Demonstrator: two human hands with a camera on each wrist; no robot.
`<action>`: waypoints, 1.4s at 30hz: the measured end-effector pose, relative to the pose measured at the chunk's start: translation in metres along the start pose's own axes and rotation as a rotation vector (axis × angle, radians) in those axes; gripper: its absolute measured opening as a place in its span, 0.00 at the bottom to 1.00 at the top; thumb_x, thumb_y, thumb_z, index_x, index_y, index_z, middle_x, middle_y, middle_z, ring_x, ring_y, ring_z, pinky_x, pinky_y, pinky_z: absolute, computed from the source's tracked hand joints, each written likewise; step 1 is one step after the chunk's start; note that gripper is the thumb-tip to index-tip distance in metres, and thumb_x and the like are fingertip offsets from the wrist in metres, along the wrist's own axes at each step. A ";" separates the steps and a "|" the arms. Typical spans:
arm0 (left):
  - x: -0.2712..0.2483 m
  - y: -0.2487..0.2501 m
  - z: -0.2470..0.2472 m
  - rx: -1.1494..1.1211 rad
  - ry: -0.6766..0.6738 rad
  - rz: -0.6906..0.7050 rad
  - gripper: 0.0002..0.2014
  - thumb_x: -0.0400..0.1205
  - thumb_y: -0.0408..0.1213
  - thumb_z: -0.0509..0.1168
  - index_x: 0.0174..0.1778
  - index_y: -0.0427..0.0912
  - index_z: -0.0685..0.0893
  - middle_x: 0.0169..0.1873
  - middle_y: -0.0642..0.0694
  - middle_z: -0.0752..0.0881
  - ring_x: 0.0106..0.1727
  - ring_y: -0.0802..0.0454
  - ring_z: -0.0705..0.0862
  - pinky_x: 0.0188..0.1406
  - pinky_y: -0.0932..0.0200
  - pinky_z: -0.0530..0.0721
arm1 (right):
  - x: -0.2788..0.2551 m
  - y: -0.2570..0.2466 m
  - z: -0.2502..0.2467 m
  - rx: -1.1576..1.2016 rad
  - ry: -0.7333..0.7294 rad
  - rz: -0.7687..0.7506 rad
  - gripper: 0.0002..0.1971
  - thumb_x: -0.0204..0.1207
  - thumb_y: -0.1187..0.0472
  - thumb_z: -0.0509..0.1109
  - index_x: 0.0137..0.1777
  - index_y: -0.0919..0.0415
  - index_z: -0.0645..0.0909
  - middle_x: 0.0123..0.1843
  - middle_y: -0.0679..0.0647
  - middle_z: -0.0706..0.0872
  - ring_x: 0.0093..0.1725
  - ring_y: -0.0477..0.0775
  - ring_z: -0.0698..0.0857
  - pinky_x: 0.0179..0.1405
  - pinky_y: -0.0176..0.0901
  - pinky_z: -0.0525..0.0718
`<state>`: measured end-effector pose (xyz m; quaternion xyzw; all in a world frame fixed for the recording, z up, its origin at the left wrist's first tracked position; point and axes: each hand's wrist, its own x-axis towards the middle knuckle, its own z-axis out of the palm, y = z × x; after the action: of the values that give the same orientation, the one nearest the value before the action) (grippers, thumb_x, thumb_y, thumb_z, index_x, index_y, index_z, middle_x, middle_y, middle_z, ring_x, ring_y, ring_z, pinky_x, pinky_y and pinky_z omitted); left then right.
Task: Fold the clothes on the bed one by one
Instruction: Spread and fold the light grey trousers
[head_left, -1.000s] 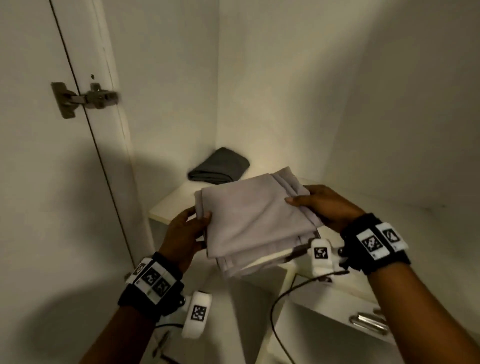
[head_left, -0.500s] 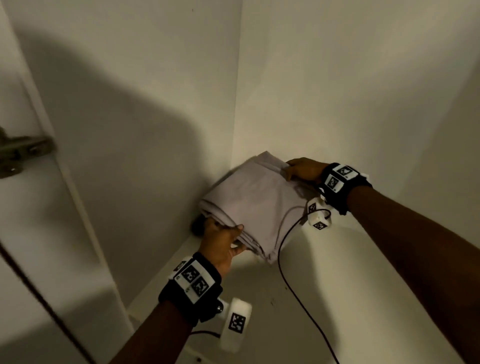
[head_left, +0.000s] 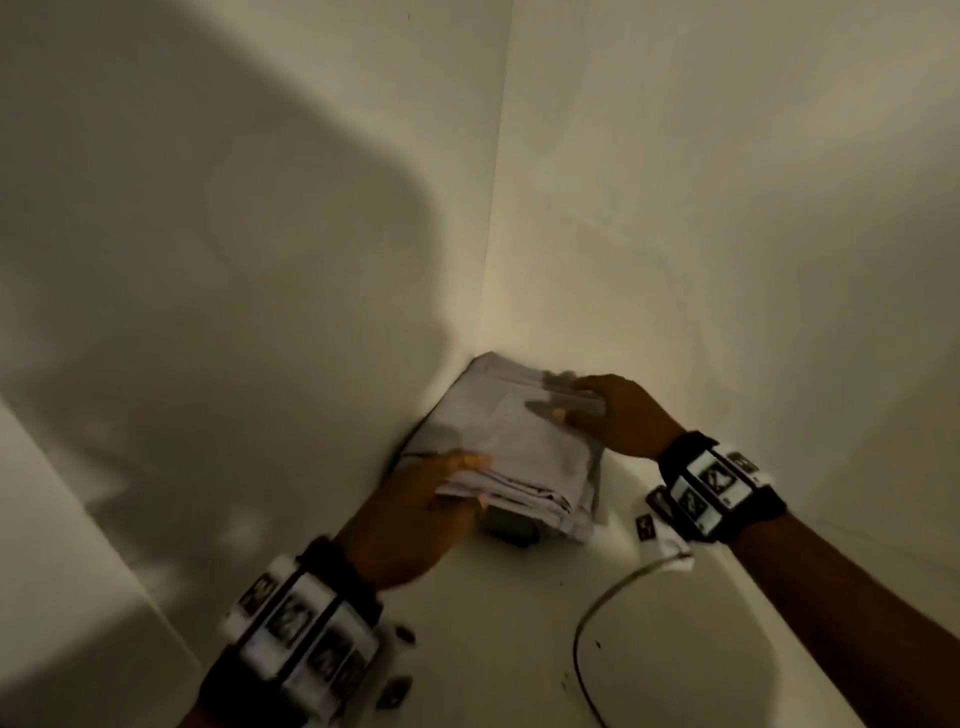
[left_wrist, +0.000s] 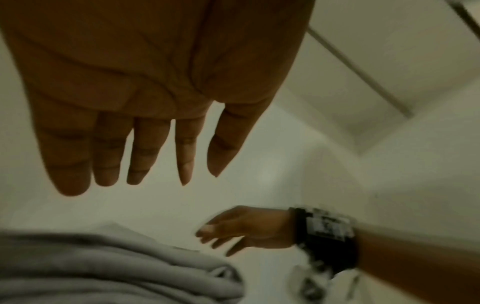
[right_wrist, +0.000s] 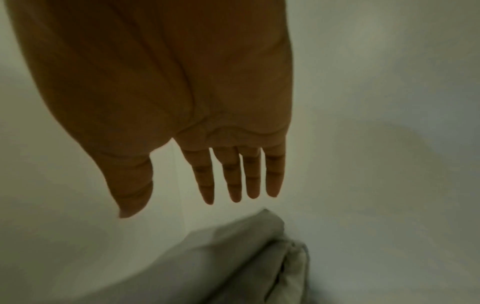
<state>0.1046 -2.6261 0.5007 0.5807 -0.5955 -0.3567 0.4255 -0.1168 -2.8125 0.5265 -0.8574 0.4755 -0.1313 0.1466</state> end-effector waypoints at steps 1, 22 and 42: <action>0.014 -0.007 0.008 0.178 0.037 0.071 0.15 0.85 0.41 0.66 0.69 0.49 0.83 0.70 0.54 0.82 0.72 0.56 0.78 0.74 0.59 0.76 | -0.023 0.005 0.005 0.027 -0.058 0.048 0.41 0.77 0.35 0.73 0.82 0.61 0.71 0.79 0.59 0.77 0.77 0.61 0.76 0.74 0.43 0.69; 0.094 -0.056 0.015 0.738 -0.134 -0.188 0.37 0.77 0.65 0.69 0.68 0.34 0.81 0.68 0.35 0.82 0.65 0.39 0.82 0.55 0.58 0.78 | -0.061 -0.008 0.077 0.413 -0.163 0.140 0.62 0.71 0.50 0.83 0.89 0.57 0.37 0.83 0.43 0.50 0.84 0.45 0.52 0.82 0.32 0.52; -0.397 -0.015 0.278 0.417 -1.080 0.664 0.23 0.82 0.49 0.70 0.73 0.49 0.81 0.69 0.50 0.84 0.67 0.52 0.82 0.69 0.56 0.79 | -0.705 -0.166 0.200 0.704 1.257 1.057 0.06 0.83 0.68 0.71 0.55 0.68 0.88 0.40 0.60 0.91 0.27 0.36 0.83 0.33 0.31 0.78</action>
<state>-0.1601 -2.2518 0.3431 0.1763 -0.9286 -0.3248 0.0336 -0.2769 -2.1010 0.3444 -0.2012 0.7332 -0.6308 0.1550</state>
